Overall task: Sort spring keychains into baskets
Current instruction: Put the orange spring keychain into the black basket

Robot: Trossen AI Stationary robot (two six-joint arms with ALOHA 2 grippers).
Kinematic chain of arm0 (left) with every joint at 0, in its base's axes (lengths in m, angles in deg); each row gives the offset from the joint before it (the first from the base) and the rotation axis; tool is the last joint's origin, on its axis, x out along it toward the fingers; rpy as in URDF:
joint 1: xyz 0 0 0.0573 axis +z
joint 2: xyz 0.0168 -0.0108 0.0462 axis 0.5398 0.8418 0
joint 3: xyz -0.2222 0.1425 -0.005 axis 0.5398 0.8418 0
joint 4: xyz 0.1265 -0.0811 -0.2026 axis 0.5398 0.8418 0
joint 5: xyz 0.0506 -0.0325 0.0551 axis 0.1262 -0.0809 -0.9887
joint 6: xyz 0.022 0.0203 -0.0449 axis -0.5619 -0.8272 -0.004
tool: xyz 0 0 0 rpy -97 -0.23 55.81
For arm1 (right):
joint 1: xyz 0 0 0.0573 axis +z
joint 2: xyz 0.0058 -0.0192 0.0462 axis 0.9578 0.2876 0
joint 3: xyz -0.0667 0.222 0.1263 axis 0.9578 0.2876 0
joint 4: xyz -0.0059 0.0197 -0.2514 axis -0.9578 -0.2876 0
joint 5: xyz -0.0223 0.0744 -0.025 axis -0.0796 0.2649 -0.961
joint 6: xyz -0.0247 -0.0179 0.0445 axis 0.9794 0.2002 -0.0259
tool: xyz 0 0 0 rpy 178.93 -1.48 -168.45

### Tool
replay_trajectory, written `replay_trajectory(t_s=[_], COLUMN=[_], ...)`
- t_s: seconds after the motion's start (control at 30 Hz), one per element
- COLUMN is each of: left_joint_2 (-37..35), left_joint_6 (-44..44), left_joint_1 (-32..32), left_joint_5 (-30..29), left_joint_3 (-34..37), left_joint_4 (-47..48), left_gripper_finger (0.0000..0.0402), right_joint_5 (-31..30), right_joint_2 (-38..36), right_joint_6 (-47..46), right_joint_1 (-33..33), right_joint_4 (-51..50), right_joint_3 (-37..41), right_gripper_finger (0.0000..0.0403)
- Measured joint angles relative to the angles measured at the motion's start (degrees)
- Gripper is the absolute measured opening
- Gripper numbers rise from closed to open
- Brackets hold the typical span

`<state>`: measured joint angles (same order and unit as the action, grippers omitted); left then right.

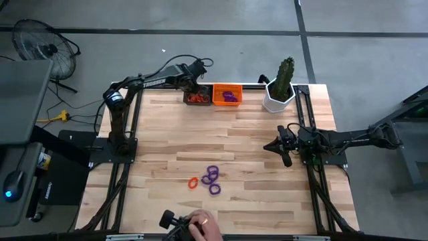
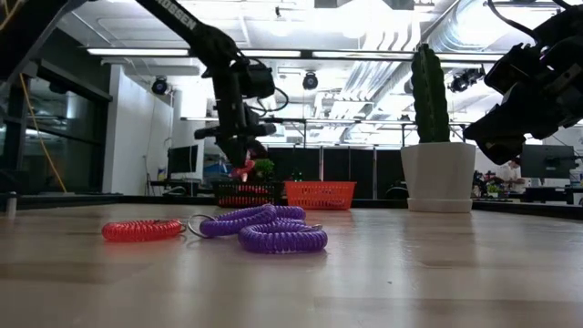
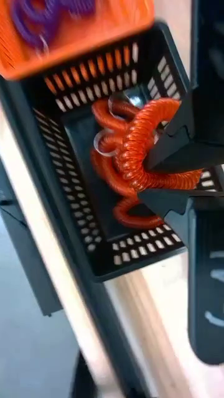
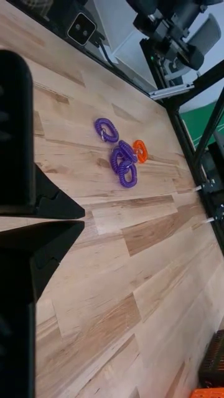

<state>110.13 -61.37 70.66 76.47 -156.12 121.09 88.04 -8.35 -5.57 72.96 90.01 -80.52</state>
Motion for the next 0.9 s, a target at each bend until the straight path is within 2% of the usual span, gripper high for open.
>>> replay_trajectory(t_s=[0.17, 0.33, 0.53, 0.7, 0.9], left_joint_2=[2.8, 4.4, 5.2, 5.2, 4.1], left_joint_6=[-1.9, -4.2, -5.5, -7.9, -11.0], left_joint_1=[0.1, 0.3, 0.2, 0.1, -1.2], left_joint_5=[-0.1, 1.1, 1.1, 1.4, 7.2], left_joint_3=[-3.5, -7.3, -7.8, -7.8, -7.8], left_joint_4=[1.6, 4.1, 4.7, 6.6, 7.6], left_gripper_finger=[0.0038, 0.0070, 0.0106, 0.0112, 0.0112], right_joint_5=[0.0, 0.0, 0.0, 0.0, 0.0], right_joint_2=[0.0, 0.0, 0.0, 0.0, 0.0], right_joint_6=[0.0, 0.0, 0.0, 0.0, 0.0], right_joint_1=[0.0, 0.0, 0.0, 0.0, 0.0], right_joint_4=[0.0, 0.0, 0.0, 0.0, 0.0], right_joint_3=[0.0, 0.0, 0.0, 0.0, 0.0], right_gripper_finger=[0.0012, 0.0012, 0.0012, 0.0012, 0.0012])
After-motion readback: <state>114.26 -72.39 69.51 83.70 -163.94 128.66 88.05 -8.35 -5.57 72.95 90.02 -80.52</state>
